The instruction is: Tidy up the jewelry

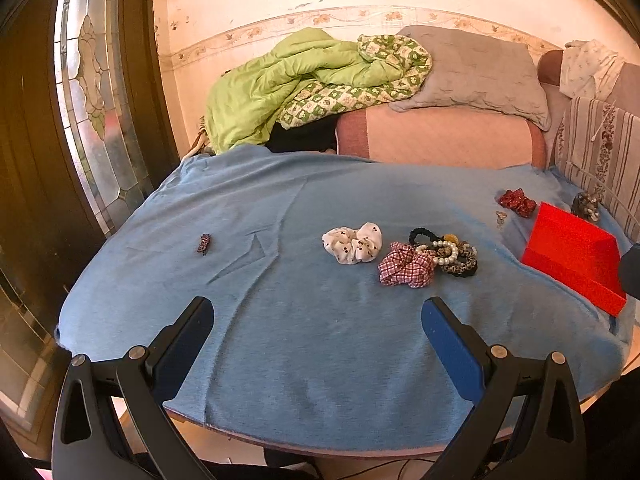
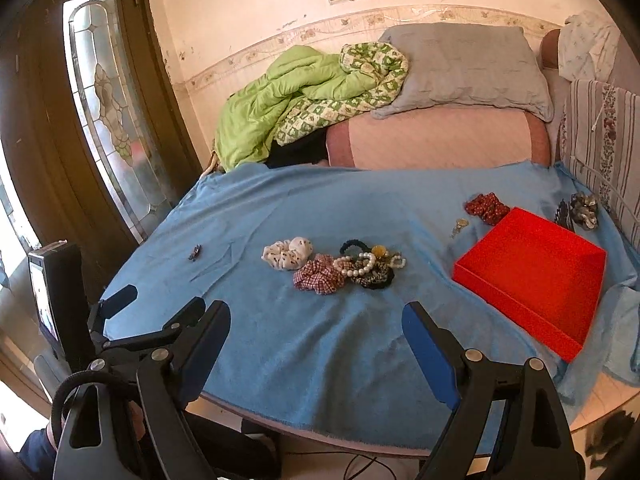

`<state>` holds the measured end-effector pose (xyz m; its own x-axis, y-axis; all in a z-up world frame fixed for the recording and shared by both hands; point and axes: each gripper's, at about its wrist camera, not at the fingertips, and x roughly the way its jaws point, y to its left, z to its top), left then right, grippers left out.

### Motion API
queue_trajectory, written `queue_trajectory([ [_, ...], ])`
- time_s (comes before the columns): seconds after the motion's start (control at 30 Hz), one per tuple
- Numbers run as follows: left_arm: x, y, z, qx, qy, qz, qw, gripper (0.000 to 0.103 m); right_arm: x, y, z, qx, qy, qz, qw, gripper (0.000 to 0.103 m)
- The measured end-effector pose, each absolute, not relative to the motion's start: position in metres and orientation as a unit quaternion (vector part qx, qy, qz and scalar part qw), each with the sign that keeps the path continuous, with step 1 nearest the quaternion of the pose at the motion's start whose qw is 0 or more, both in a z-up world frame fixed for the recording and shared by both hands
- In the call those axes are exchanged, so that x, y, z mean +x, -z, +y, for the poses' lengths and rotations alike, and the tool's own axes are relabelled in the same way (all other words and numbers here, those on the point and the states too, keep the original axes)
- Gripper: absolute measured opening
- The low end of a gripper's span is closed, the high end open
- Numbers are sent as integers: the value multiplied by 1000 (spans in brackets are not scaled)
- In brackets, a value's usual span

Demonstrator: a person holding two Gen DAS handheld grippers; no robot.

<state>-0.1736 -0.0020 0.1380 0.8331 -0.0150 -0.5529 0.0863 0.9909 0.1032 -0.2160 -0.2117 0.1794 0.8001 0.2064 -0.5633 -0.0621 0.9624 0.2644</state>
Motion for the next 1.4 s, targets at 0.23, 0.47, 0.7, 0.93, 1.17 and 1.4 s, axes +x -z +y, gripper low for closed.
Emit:
queue_trajectory([
  [0.23, -172, -137, -1, 63, 25, 289, 955, 103, -212, -176, -207, 109, -74, 318, 939, 91],
  [0.47, -164, -129, 1, 66, 23, 301, 951, 103, -206, -168, -205, 110, -82, 329, 934, 91],
  [0.7, -152, -118, 1, 68, 22, 315, 946, 103, -193, -157, -206, 114, -86, 343, 928, 91],
  [0.93, -132, -98, 4, 65, 27, 341, 937, 103, -175, -138, -211, 123, -87, 363, 919, 91],
  [1.17, -88, -81, 27, 43, 37, 373, 926, 103, -137, -116, -231, 132, -78, 390, 908, 86],
  [1.4, 0, -70, 36, -4, 60, 424, 904, 87, -83, -106, -254, 146, -65, 395, 905, 86],
])
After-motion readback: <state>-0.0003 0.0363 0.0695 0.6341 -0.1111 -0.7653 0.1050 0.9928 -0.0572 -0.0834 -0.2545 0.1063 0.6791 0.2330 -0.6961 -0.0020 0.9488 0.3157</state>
